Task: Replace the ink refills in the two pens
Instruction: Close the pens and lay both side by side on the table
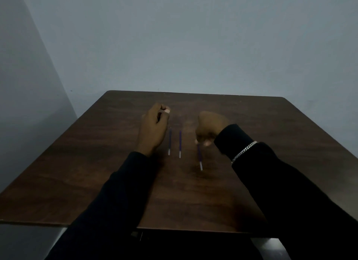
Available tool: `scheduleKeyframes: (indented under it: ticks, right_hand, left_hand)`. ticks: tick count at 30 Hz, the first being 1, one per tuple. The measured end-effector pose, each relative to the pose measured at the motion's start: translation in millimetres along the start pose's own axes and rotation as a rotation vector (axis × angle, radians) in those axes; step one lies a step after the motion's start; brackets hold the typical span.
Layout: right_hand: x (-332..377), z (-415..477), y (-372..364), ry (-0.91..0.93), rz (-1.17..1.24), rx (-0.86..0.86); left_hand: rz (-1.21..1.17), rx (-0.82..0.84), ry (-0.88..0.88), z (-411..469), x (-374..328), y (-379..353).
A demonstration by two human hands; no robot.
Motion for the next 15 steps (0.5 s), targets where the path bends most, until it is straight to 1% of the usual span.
scheduleKeyframes:
  ticks: [3, 8, 12, 15]
  right_hand:
    - [-10.1, -7.7, -14.0, -0.041, 0.013, 0.051]
    - [-9.2, -14.1, -17.2, -0.011, -0.016, -0.031]
    - [-4.9, -18.5, -20.2, -0.005, -0.031, -0.02]
    - [-3.3, -20.3, -22.0, 0.016, -0.061, -0.042]
  left_hand:
    - [-0.046, 0.034, -0.04, -1.7, -5.0, -8.6]
    - [-0.159, 0.104, -0.07, -3.3, -5.8, -23.8]
    - [-0.229, 0.168, -0.049, -7.9, -9.4, -32.3]
    - [-0.265, 0.195, -0.029, -11.1, -10.9, -36.9]
Point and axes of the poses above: each hand's wrist, its own z-axis towards the middle knuckle, its own y-axis out of the back of the hand, x = y × z, the point moved 8 cm from there along z, towards the middle knuckle, and after that the axes turned 8 degrees about -y, right-handed, at the moved point
